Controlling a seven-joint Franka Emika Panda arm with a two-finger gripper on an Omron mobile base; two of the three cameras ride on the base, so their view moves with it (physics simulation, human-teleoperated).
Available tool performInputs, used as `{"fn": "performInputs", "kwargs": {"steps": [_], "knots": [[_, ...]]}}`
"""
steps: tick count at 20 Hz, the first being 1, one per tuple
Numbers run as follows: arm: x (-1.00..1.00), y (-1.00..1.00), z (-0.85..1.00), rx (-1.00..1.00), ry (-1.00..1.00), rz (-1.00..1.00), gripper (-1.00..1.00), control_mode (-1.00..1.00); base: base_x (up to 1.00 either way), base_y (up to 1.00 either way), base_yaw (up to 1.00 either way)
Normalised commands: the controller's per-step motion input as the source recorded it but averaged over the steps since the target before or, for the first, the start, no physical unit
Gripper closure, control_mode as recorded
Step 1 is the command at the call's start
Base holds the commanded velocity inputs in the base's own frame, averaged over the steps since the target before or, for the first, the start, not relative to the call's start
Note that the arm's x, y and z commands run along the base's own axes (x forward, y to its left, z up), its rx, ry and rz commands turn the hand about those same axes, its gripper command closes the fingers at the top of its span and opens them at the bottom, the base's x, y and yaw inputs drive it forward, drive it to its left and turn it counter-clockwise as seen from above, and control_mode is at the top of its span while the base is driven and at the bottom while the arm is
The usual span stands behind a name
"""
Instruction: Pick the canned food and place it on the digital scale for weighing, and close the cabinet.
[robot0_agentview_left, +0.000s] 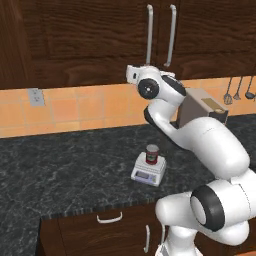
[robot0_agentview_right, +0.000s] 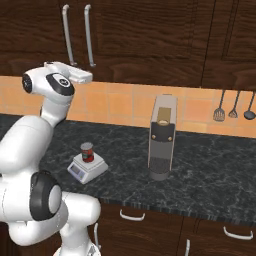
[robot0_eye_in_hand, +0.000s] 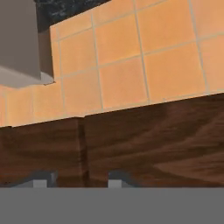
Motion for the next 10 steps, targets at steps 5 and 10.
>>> {"fn": "performInputs", "kwargs": {"steps": [5, 10], "knots": [[1.00, -0.20, -0.26, 0.19, -0.32, 0.41, -1.00, -1.00, 0.00, 0.00, 0.00], [1.00, -0.25, -0.27, 0.12, -0.28, 0.47, -1.00, -1.00, 0.00, 0.00, 0.00]]}}
